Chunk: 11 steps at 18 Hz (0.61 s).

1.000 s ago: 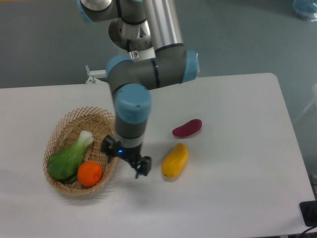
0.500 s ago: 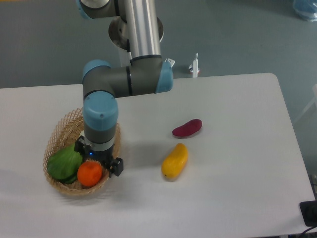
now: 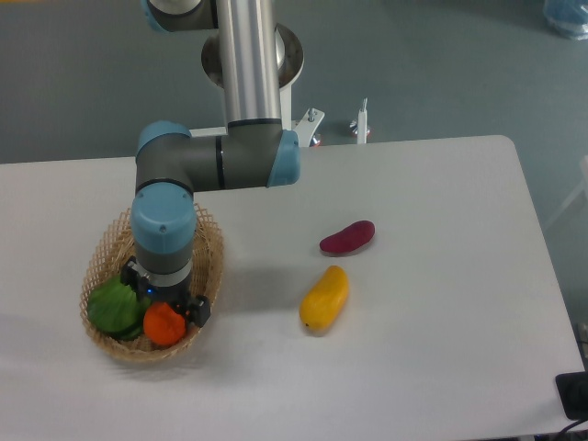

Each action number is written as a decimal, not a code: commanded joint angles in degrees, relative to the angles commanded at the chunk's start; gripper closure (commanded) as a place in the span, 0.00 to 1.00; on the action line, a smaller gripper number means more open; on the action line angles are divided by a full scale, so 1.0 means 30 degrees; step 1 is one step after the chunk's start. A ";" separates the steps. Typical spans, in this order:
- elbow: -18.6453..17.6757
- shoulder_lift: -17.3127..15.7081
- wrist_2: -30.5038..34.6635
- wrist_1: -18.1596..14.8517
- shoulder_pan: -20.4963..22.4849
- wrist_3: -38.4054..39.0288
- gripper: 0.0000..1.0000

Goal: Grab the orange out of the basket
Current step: 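Lower the gripper onto the orange and close it around the fruit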

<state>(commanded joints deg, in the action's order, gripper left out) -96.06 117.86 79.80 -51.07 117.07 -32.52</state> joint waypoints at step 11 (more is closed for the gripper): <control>0.0204 -0.0262 0.0000 0.0002 0.0029 0.0029 0.50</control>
<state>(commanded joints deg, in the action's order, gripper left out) -95.45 117.07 79.81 -51.06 117.16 -32.43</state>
